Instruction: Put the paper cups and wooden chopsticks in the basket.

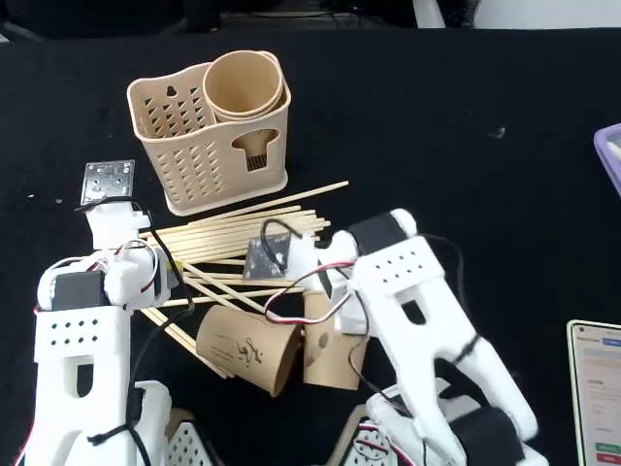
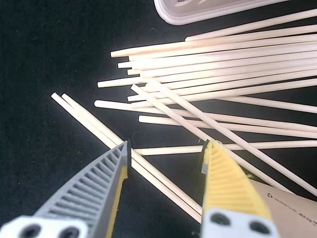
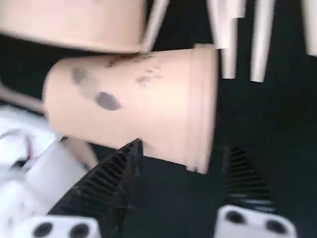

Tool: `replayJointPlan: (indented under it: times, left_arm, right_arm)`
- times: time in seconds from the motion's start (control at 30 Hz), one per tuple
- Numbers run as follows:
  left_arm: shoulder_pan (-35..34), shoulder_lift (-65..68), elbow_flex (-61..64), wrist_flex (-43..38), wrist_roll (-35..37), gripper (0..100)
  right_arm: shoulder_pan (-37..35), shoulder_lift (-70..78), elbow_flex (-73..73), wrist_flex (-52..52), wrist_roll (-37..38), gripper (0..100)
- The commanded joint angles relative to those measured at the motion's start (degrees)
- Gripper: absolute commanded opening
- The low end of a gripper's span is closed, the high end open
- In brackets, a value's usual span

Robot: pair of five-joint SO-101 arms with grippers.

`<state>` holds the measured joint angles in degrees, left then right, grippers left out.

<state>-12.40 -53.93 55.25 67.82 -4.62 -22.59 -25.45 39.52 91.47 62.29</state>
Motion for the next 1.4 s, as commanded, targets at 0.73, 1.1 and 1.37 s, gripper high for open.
replayJointPlan:
  times: [0.73, 1.1, 1.37]
  left_arm:
    - [-0.7, -1.3, -0.5, -0.1, -0.2, 25]
    - [-0.7, -1.3, -0.4, 0.0, -0.2, 25]
    - [-0.7, -1.3, -0.6, 0.3, -0.3, 25]
  right_arm:
    - [21.8, -13.2, -18.2, 8.4, 6.5, 1.1]
    - [20.6, 3.0, -15.6, -0.3, -0.7, 1.2]
    - [14.3, 4.5, -10.2, -5.5, -7.4, 1.2]
